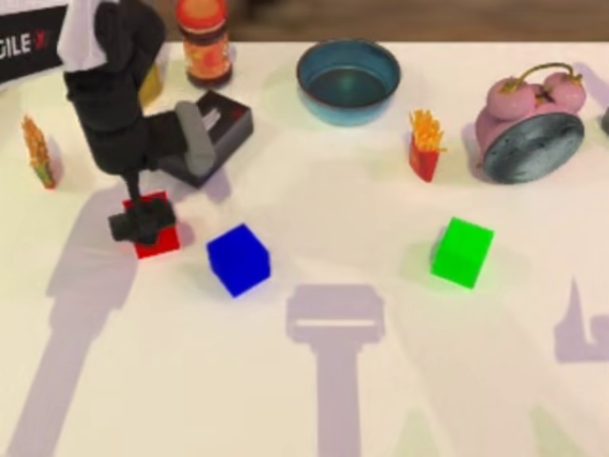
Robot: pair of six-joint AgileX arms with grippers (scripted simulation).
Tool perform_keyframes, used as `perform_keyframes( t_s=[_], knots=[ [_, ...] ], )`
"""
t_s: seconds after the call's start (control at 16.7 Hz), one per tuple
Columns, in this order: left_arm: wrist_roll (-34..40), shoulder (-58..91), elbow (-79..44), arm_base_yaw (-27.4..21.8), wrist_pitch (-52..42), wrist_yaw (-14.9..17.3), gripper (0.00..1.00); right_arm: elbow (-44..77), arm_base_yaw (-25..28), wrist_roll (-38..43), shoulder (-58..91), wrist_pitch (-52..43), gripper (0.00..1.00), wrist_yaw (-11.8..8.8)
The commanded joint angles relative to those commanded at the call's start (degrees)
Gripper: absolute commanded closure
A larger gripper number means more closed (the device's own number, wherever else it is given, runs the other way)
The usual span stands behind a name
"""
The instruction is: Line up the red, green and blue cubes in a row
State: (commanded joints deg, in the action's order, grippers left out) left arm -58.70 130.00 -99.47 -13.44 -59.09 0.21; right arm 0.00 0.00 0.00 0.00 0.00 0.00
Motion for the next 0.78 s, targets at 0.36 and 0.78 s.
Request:
perform_keyframes(
  t_s=[0.36,0.78],
  knots=[
    [-0.07,2.91,5.0,-0.03,7.53,0.03,0.0,0.0,0.0,0.0,0.0,0.0,0.0,0.0],
    [-0.07,2.91,5.0,-0.03,7.53,0.03,0.38,0.0,0.0,0.0,0.0,0.0,0.0,0.0]
  ],
)
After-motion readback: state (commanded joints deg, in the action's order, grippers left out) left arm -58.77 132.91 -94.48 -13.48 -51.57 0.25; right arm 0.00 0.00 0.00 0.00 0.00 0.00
